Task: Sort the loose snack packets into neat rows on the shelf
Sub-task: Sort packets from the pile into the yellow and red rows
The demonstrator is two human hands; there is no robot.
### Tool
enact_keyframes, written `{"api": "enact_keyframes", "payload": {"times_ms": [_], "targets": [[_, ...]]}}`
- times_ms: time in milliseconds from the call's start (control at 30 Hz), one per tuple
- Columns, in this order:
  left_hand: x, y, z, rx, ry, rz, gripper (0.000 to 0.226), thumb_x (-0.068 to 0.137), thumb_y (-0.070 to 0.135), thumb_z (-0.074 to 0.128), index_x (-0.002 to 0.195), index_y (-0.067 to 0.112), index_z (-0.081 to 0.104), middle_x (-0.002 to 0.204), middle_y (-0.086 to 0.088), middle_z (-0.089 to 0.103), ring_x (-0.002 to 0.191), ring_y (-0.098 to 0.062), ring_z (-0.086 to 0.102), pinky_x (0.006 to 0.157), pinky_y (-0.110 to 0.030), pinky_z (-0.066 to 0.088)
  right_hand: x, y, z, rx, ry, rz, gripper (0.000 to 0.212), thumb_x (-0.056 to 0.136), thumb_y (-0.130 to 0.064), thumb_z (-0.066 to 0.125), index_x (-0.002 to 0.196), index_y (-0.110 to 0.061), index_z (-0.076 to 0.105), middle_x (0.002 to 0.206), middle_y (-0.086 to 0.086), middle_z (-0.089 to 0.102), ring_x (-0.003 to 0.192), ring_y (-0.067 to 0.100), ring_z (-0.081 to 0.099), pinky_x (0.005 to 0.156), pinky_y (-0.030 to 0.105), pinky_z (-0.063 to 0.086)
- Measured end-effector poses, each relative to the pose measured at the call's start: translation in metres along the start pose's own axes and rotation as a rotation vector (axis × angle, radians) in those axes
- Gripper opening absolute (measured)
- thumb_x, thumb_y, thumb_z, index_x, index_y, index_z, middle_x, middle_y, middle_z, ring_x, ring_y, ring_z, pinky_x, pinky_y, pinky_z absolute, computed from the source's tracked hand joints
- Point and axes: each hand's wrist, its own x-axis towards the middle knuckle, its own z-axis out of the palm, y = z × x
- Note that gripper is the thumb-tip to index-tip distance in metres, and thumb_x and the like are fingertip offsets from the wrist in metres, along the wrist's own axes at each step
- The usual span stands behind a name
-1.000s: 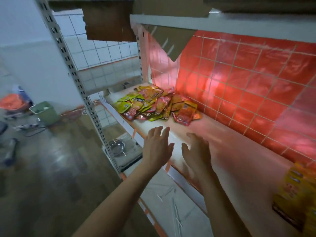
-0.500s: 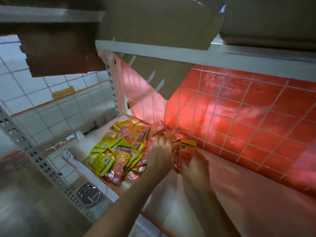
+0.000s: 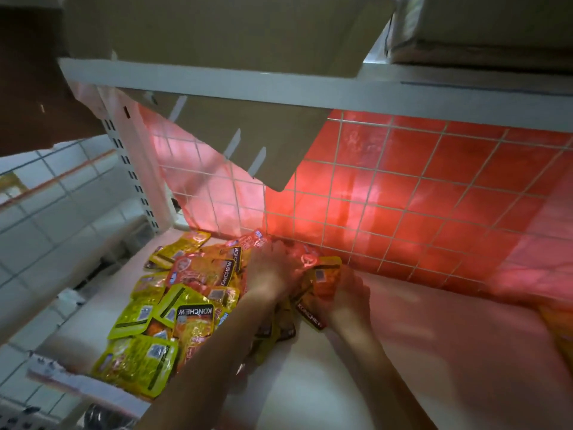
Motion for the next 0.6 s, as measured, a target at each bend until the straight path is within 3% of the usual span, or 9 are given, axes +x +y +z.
{"api": "enact_keyframes", "payload": {"times_ms": [133, 300, 400, 467, 533, 600], "targets": [[-0.004, 0.004, 0.008, -0.128, 0.125, 0.121, 0.057, 0.073, 0.048, 0.069, 0.122, 0.019, 0.058, 0.117, -0.008, 0.054, 0.112, -0.030, 0.045, 0.096, -0.036, 0.032, -0.005, 0.004, 0.002, 0.260, 0.076, 0.032, 0.066, 0.059, -0.056, 0.077, 0.113, -0.027, 0.054, 0.101, -0.009, 0.063, 0.094, 0.015, 0.063, 0.072, 0.036, 0.053], [-0.010, 0.028, 0.007, -0.370, 0.172, 0.238, 0.059, 0.066, 0.040, 0.079, 0.112, 0.014, 0.054, 0.109, -0.007, 0.052, 0.101, -0.029, 0.052, 0.084, -0.036, 0.044, -0.009, 0.023, -0.027, 0.411, 0.175, 0.082, 0.065, 0.054, -0.037, 0.074, 0.114, -0.022, 0.056, 0.098, 0.007, 0.064, 0.090, 0.028, 0.065, 0.070, 0.041, 0.057], [-0.017, 0.053, 0.005, -0.513, 0.120, 0.244, 0.062, 0.070, 0.048, 0.076, 0.116, 0.017, 0.050, 0.108, -0.006, 0.059, 0.098, -0.029, 0.059, 0.079, -0.034, 0.046, -0.025, 0.031, -0.050, 0.533, 0.223, 0.180, 0.059, 0.063, -0.026, 0.079, 0.118, -0.021, 0.058, 0.102, 0.006, 0.064, 0.090, 0.022, 0.065, 0.075, 0.034, 0.054], [-0.025, 0.074, 0.004, -0.599, 0.050, 0.243, 0.065, 0.068, 0.057, 0.075, 0.115, 0.019, 0.051, 0.103, -0.004, 0.065, 0.097, -0.025, 0.062, 0.080, -0.034, 0.049, -0.036, 0.035, -0.070, 0.673, 0.240, 0.227, 0.049, 0.068, -0.030, 0.072, 0.115, -0.022, 0.062, 0.101, 0.001, 0.068, 0.088, 0.016, 0.065, 0.082, 0.040, 0.054], [-0.034, 0.095, 0.005, -0.691, -0.026, 0.224, 0.066, 0.064, 0.060, 0.076, 0.112, 0.020, 0.054, 0.098, 0.000, 0.067, 0.093, -0.020, 0.063, 0.081, -0.033, 0.051, -0.049, 0.043, -0.088, 0.928, 0.196, 0.278, 0.045, 0.067, -0.038, 0.065, 0.108, -0.021, 0.065, 0.095, -0.002, 0.072, 0.086, 0.020, 0.066, 0.077, 0.045, 0.056], [-0.043, 0.114, 0.012, -0.823, -0.107, 0.181, 0.056, 0.065, 0.055, 0.079, 0.104, 0.023, 0.057, 0.090, 0.007, 0.066, 0.089, -0.014, 0.063, 0.079, -0.027, 0.050, -0.060, 0.056, -0.105, 1.241, 0.117, 0.350, 0.067, 0.048, -0.046, 0.077, 0.107, -0.016, 0.064, 0.094, 0.002, 0.073, 0.086, 0.028, 0.067, 0.070, 0.040, 0.053]]}}
